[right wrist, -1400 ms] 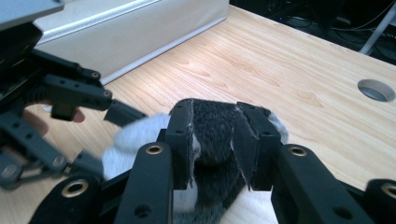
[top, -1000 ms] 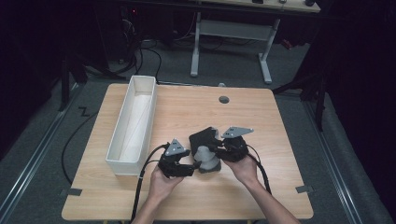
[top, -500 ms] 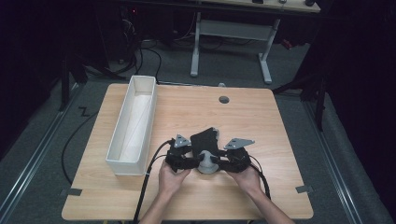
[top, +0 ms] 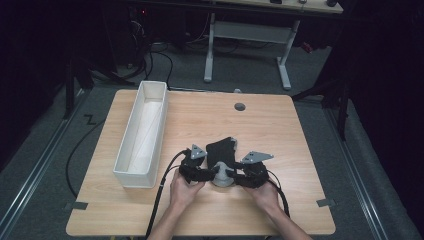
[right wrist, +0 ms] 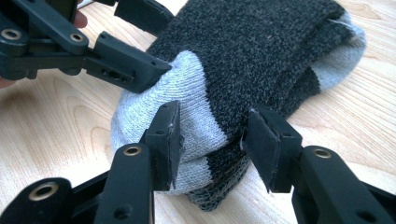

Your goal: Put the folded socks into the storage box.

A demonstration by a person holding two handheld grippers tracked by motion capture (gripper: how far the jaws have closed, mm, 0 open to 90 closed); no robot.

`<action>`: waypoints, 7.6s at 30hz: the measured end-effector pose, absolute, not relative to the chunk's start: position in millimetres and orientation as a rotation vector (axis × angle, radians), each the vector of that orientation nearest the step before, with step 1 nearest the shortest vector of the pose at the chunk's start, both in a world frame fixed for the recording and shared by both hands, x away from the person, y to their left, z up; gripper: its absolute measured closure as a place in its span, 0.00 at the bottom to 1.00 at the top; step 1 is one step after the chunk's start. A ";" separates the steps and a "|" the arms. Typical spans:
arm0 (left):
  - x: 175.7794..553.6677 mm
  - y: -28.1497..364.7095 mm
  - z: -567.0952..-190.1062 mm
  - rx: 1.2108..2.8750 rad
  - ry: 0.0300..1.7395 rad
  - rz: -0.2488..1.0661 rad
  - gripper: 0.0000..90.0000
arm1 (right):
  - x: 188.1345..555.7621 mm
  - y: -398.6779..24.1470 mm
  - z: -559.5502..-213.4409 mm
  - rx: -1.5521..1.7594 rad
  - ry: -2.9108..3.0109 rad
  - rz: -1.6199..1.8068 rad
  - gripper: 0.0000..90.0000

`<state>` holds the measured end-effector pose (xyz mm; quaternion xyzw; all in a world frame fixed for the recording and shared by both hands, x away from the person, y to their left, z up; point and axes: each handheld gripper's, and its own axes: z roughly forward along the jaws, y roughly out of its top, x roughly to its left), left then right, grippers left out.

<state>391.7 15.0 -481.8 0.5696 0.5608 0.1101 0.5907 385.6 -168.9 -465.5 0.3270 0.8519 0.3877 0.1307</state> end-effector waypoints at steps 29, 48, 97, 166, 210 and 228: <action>448.5 23.9 -471.6 1.196 1.434 0.195 0.24 | 398.8 -172.2 -468.9 1.089 2.447 1.128 0.46; 470.0 5.6 -492.3 1.294 1.461 0.053 0.10 | 404.2 -182.9 -479.9 1.086 2.477 1.199 0.43; 443.1 -0.9 -458.8 1.332 1.337 0.015 0.78 | 404.1 -192.7 -461.8 1.063 2.524 1.182 0.45; 406.2 84.2 -346.3 1.109 1.213 0.439 0.80 | 401.9 -271.7 -503.1 1.306 2.178 0.933 0.40; 390.4 149.5 -299.3 0.914 1.247 0.613 0.79 | 401.3 -270.4 -503.1 1.300 2.184 0.939 0.41; 374.5 178.0 -299.2 0.865 1.282 0.667 0.79 | 400.3 -270.7 -503.0 1.303 2.182 0.936 0.40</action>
